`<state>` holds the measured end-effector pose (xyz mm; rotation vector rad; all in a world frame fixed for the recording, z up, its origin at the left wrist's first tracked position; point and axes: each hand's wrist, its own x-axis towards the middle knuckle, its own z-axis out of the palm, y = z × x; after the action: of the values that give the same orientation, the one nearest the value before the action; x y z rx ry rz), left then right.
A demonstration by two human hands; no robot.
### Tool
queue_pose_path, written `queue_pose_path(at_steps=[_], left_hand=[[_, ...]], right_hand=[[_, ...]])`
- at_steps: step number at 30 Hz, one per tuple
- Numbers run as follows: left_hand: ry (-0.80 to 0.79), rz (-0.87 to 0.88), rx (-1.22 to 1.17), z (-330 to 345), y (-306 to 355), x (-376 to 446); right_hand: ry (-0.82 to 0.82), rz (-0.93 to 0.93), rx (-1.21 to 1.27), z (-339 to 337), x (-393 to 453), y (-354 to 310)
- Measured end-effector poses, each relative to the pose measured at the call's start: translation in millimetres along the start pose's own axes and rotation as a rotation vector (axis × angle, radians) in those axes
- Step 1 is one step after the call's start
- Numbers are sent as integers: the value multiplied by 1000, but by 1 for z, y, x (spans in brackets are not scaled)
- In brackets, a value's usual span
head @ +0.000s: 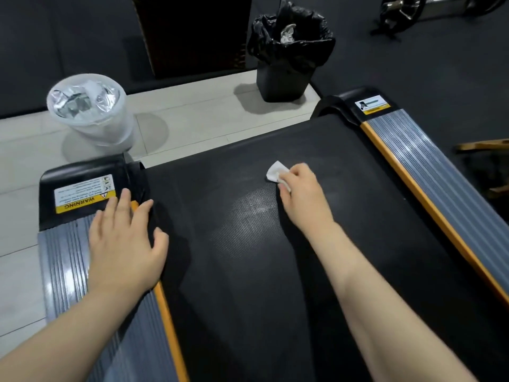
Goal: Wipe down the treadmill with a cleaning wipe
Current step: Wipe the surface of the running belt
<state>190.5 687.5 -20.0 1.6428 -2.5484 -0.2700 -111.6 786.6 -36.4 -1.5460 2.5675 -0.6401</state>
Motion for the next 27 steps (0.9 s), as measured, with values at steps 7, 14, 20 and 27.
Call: queue_pose_path(at_steps=[7, 14, 20, 27], left_hand=[[-13, -6, 20, 1, -5, 0], [-41, 114, 41, 2, -2, 2], [-79, 300, 35, 4, -5, 4], [-42, 184, -130, 3, -5, 4]], right_hand=[[-301, -472, 247, 25, -54, -81], [183, 157, -70, -29, 56, 83], [269, 561, -49, -22, 82, 88], [-204, -424, 235, 47, -56, -145]])
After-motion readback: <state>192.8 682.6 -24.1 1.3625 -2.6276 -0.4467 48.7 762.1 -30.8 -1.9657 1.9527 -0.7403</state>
